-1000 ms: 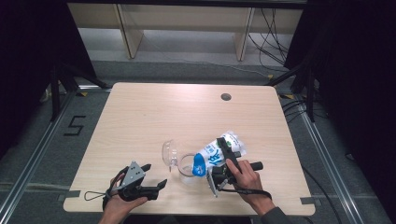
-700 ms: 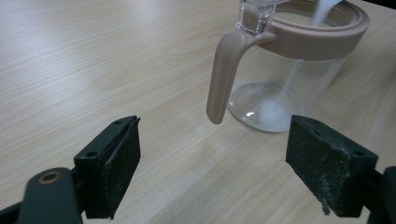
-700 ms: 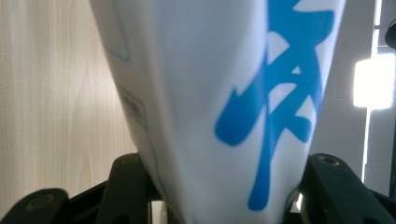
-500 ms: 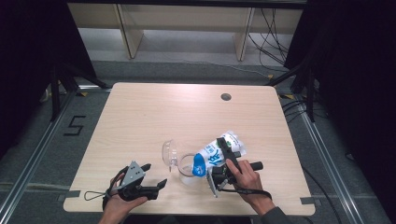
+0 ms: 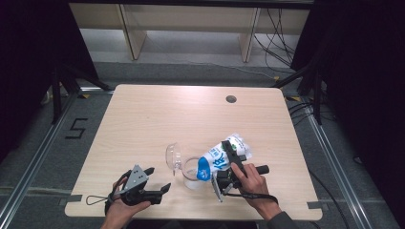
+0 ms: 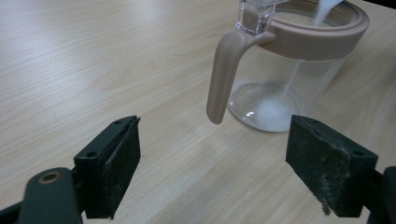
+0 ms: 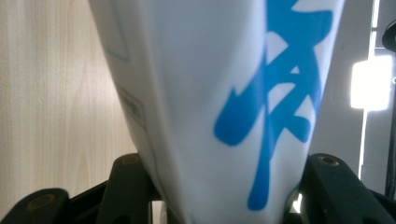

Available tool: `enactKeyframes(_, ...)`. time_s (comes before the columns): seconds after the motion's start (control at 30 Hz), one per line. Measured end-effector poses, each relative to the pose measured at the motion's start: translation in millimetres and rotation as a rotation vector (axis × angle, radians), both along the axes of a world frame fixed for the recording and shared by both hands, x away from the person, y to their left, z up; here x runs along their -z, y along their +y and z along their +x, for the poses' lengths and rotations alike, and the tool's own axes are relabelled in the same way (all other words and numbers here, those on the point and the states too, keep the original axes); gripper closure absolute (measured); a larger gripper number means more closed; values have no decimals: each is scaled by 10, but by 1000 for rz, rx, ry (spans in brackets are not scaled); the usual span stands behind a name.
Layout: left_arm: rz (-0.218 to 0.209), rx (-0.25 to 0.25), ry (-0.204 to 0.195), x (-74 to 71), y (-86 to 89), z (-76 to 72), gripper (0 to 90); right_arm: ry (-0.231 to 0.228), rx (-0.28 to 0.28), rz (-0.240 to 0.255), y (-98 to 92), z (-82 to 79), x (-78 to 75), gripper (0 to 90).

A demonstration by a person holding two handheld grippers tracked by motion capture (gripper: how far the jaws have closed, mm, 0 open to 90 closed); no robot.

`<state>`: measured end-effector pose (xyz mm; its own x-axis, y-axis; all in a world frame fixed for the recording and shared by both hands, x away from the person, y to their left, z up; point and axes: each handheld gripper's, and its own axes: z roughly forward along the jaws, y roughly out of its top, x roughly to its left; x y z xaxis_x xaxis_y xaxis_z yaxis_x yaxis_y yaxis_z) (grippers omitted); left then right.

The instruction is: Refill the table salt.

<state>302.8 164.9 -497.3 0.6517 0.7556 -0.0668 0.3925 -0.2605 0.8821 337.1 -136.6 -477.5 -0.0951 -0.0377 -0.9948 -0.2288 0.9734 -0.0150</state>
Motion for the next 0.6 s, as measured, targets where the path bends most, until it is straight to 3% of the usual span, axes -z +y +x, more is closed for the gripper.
enactKeyframes(0.03, 1, 2, 0, 0, 0, 4, 175, -1, 2, 0, 1, -2, -1, 531)
enactKeyframes(0.1, 3, 5, -2, 0, -1, 8, 175, 17, 7, 56, -11, 2, 48, 531)
enactKeyframes(0.3, -1, 4, 0, 3, -2, 4, 175, 16, 6, 40, -8, 2, 33, 532)
enactKeyframes(0.43, 4, 5, -2, 2, -1, 6, 174, 20, 24, 53, -9, -15, 41, 533)
enactKeyframes(0.6, 7, 5, 0, 2, 0, 8, 174, 16, 8, 60, -13, -3, 49, 534)
